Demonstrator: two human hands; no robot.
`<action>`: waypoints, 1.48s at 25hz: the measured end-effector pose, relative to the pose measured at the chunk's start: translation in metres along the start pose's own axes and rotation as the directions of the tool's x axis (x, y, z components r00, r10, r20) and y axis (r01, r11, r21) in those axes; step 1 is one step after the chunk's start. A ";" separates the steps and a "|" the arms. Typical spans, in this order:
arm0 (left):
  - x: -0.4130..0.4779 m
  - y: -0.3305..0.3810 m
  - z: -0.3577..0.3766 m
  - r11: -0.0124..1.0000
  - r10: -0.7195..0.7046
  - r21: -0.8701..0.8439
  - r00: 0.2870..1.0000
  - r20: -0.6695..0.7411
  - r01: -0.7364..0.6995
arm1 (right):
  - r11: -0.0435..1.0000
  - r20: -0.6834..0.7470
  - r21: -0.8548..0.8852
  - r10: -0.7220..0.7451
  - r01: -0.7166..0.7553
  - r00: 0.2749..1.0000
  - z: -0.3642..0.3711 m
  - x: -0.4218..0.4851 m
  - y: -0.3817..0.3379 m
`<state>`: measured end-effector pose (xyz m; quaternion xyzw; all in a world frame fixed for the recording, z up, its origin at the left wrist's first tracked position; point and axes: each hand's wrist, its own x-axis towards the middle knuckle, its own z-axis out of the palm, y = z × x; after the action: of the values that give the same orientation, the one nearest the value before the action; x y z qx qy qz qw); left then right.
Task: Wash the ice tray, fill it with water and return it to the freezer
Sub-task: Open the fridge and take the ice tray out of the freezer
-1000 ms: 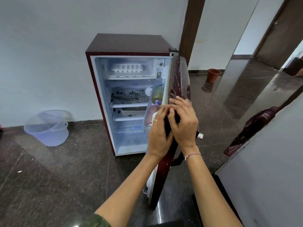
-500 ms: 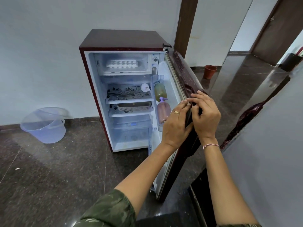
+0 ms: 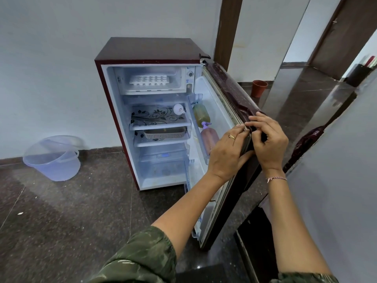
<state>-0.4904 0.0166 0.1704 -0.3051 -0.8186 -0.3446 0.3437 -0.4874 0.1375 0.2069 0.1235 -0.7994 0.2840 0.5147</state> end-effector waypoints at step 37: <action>-0.013 -0.341 -0.077 0.751 -0.523 0.523 0.847 0.096 0.404 | 0.977 0.613 -0.189 0.196 -0.098 0.765 0.370 -0.041 -0.049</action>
<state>-0.7069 -0.2424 0.0799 -0.0338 -0.9627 -0.1650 0.2115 -0.7241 -0.1210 0.0723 0.1101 -0.9509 0.2069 0.2023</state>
